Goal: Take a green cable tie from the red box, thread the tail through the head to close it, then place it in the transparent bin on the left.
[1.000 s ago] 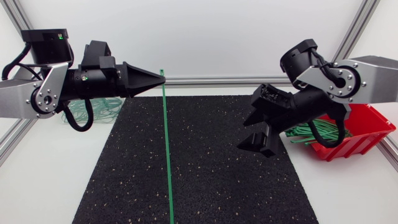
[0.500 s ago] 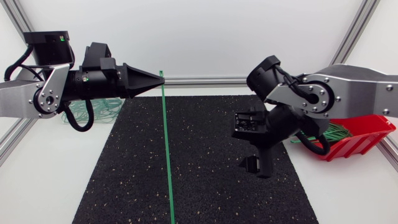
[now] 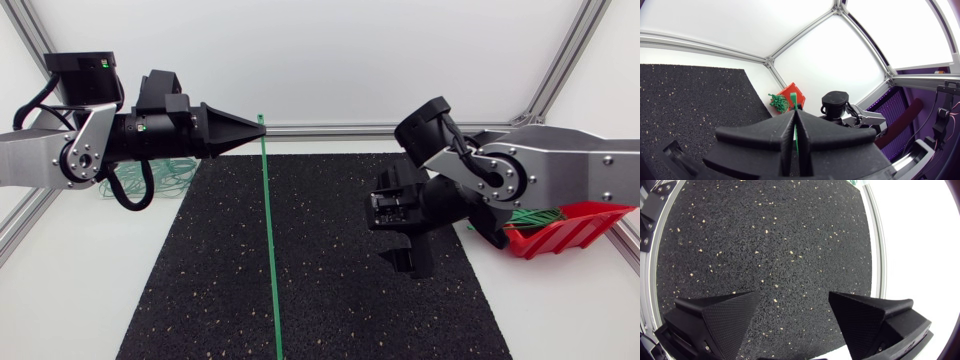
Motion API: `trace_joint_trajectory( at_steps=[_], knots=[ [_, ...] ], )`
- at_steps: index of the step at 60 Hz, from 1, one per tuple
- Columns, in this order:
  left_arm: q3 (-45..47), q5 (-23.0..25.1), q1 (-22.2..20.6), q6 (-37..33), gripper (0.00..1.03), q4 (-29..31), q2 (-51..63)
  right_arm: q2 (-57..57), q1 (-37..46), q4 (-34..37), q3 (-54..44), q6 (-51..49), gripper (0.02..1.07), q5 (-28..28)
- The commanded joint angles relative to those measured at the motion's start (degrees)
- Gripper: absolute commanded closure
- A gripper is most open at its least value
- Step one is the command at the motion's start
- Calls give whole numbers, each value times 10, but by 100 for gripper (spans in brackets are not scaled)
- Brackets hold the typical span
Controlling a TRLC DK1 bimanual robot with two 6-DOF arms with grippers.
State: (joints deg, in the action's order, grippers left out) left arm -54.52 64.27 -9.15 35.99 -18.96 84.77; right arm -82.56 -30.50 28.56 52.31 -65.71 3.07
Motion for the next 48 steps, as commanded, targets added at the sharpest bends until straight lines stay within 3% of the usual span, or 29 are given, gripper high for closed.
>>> trace_joint_trajectory(
  at_steps=[1,9,15,19,22,35,42,48],
  knots=[
    [-19,8,2,-1,100,-8,13,16,2,-11,-11,-43,6,7],
    [-19,7,1,0,100,-11,16,35,-25,-57,-20,-37,6,-27],
    [-20,6,2,0,100,-12,22,61,-70,-133,-65,-53,6,-113],
    [-20,6,2,0,100,-13,24,60,-86,-125,-69,-58,6,-139],
    [-19,6,2,0,100,-13,25,58,-98,-115,-66,-50,6,-141],
    [-20,5,3,0,100,-14,29,65,-113,-202,-97,-108,6,-155],
    [-22,5,3,2,100,-14,32,80,-116,-244,-112,-138,6,-114],
    [-23,5,4,6,100,-14,37,87,-125,-320,-135,-175,6,-87]
  ],
)
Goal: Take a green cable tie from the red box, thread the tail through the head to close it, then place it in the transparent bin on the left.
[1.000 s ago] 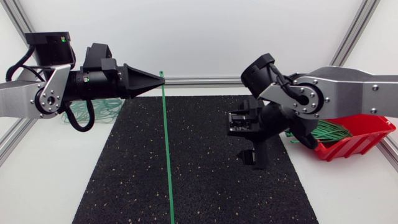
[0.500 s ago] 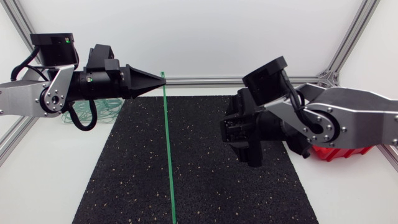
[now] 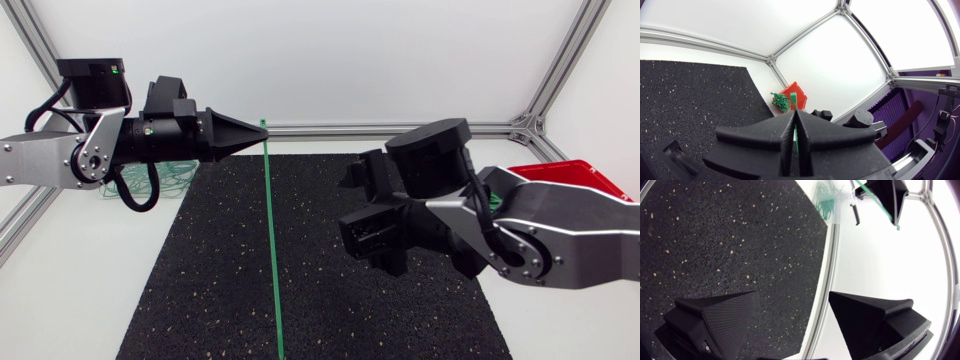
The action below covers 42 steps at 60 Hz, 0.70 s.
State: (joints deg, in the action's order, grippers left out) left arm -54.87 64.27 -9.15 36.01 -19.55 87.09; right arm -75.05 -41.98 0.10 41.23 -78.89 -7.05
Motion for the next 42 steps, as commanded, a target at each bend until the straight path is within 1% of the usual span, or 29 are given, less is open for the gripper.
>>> trace_joint_trajectory(
  at_steps=[1,6,9,13,16,20,22,25,28,36,39,42],
  knots=[
    [-20,5,4,6,100,-8,14,15,-13,-43,-29,-50,6,18],
    [-17,6,4,5,100,-8,16,33,-28,-52,-45,-63,6,52],
    [-15,6,4,4,100,-10,18,36,-31,-52,-47,-78,6,63],
    [-10,5,6,4,100,-14,19,42,-30,-52,-45,-85,6,107],
    [-8,5,6,4,100,-16,19,54,-28,-55,-52,-115,6,150],
    [-6,5,6,4,100,-16,19,60,-27,-84,-65,-130,6,167],
    [-6,5,6,4,100,-16,19,66,-25,-92,-72,-144,6,188],
    [-8,5,7,5,100,-16,19,74,-24,-126,-91,-170,6,208],
    [-9,5,7,6,100,-16,19,74,-25,-134,-97,-173,6,211],
    [-15,5,6,13,100,-15,26,70,-30,-208,-127,-176,6,207],
    [-19,6,6,18,100,-15,31,70,-28,-260,-143,-179,6,223],
    [-23,6,4,20,100,-15,40,70,-19,-304,-157,-181,6,259]
  ],
)
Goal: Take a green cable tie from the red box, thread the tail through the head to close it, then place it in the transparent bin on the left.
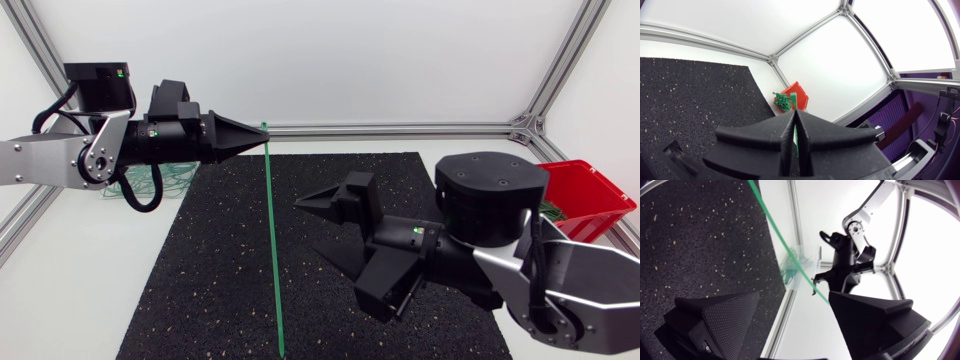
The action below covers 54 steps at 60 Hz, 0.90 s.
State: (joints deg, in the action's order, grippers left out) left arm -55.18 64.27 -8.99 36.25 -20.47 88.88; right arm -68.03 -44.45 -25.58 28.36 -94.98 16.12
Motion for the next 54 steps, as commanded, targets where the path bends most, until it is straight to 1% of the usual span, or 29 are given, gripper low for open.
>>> trace_joint_trajectory(
  at_steps=[1,4,7,11,14,19,22,24,27,30,39,54],
  knots=[
    [-20,6,3,19,100,-6,23,-1,7,-58,-30,-20,6,31],
    [-24,7,2,19,100,-5,30,-9,11,-90,-42,-26,6,44],
    [-27,11,-1,20,100,-4,38,-3,21,-112,-60,-35,6,91],
    [-31,16,-2,22,100,-4,44,-12,27,-118,-67,-50,6,109],
    [-32,18,-4,22,100,-4,48,-15,36,-119,-74,-79,6,135],
    [-32,21,-8,22,100,-4,52,-26,34,-145,-88,-96,6,145],
    [-32,23,-10,23,100,-4,55,-47,31,-183,-98,-115,6,146],
    [-32,24,-13,24,100,-4,57,-63,30,-207,-102,-115,6,149],
    [-32,24,-15,24,100,-4,58,-76,30,-222,-102,-115,6,157],
    [-31,24,-18,25,100,-4,59,-101,27,-257,-103,-116,6,164],
    [-30,29,-23,25,100,-4,66,-140,18,-311,-106,-118,6,175],
    [-34,30,-18,22,100,-5,74,-144,-10,-315,-116,-115,6,178]
  ],
)
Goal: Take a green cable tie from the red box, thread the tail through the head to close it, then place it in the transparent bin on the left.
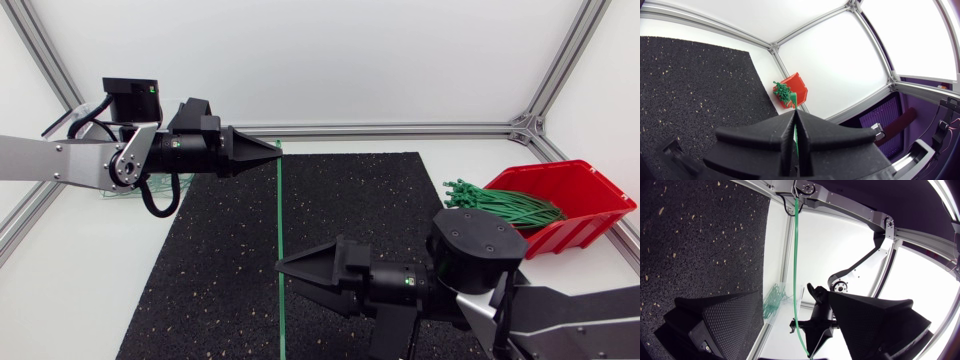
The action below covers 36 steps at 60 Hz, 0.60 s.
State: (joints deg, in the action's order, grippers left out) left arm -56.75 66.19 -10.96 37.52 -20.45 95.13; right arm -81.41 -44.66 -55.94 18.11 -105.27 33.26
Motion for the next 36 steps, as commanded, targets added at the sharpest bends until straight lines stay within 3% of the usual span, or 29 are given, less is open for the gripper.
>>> trace_joint_trajectory(
  at_steps=[1,36],
  knots=[
    [-18,11,2,10,100,-6,11,-10,-8,-12,-15,-12,6,9],
    [-15,13,9,7,100,-6,13,-38,-27,-23,-30,-18,6,57]
  ],
)
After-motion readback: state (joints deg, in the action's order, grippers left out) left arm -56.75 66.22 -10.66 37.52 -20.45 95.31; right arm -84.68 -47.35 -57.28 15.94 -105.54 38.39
